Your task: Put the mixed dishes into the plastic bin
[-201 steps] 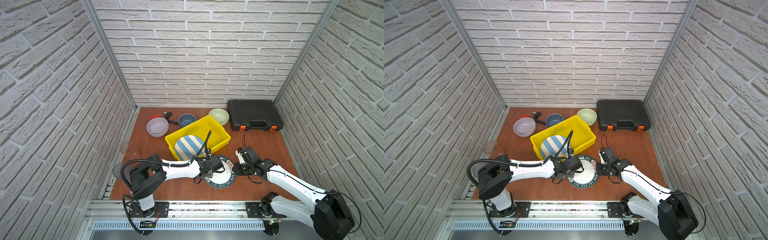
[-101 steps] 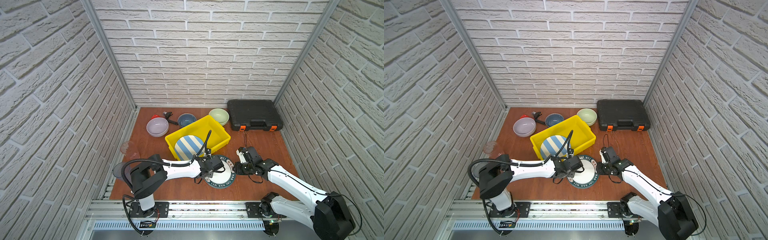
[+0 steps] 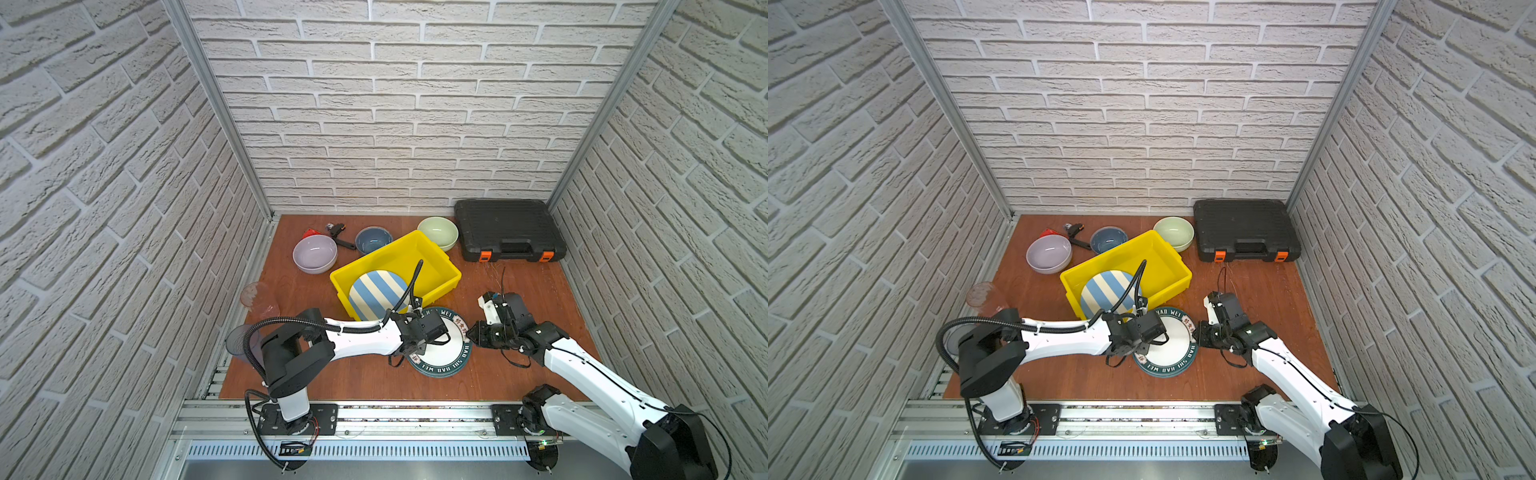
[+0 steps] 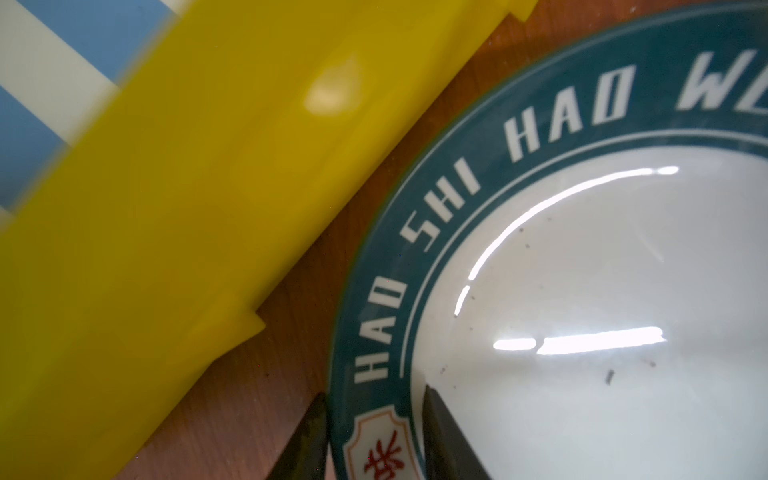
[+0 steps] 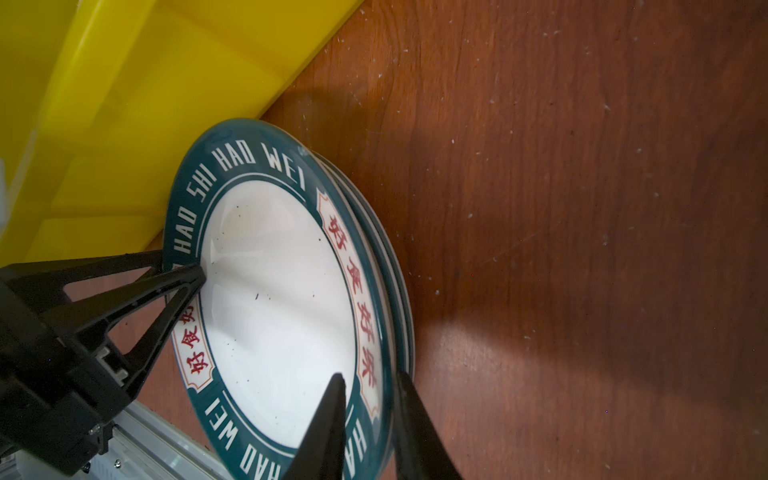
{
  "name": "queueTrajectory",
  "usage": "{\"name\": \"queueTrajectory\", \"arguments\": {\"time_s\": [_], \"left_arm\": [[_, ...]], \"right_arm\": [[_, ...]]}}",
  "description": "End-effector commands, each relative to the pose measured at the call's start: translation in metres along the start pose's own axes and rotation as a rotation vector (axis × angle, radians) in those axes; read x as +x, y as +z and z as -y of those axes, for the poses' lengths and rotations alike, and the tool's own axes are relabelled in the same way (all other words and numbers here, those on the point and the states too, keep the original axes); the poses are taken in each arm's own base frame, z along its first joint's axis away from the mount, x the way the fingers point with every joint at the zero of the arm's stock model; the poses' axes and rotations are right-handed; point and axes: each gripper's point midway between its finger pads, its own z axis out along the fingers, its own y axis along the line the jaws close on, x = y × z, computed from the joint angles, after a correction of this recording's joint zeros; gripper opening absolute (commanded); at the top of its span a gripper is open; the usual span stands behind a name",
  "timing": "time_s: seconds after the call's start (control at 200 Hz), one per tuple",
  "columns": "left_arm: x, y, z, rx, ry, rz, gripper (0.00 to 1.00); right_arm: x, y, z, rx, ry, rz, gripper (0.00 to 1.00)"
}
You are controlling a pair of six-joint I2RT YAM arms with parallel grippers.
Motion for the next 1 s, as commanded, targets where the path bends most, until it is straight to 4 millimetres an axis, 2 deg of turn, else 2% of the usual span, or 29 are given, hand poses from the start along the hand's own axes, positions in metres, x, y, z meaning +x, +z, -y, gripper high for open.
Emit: {"name": "queueTrajectory", "arguments": {"time_s": [0.0,0.28,0.6,0.995], "left_arm": [[0.002,0.003,0.015,0.05,0.019,-0.009,0.37],[0.003,0.003,0.014,0.049,0.018,-0.006,0.37],[0.002,0.002,0.015,0.053,0.018,-0.004,0.37],[-0.002,-0.002,0.017,0.071,0.012,0.012,0.37]], "right_arm": [[-0.012,-0.005,-0.035,-0.181,-0.024,0.044,0.22],[-0.013,-0.009,-0.047,-0.26,-0.03,0.042,0.22],[-0.018,-0.022,-0.052,-0.297,-0.02,0.081,0.21],[-0.016,-0.006,-0.045,-0.281,0.026,0.051,0.19]]}}
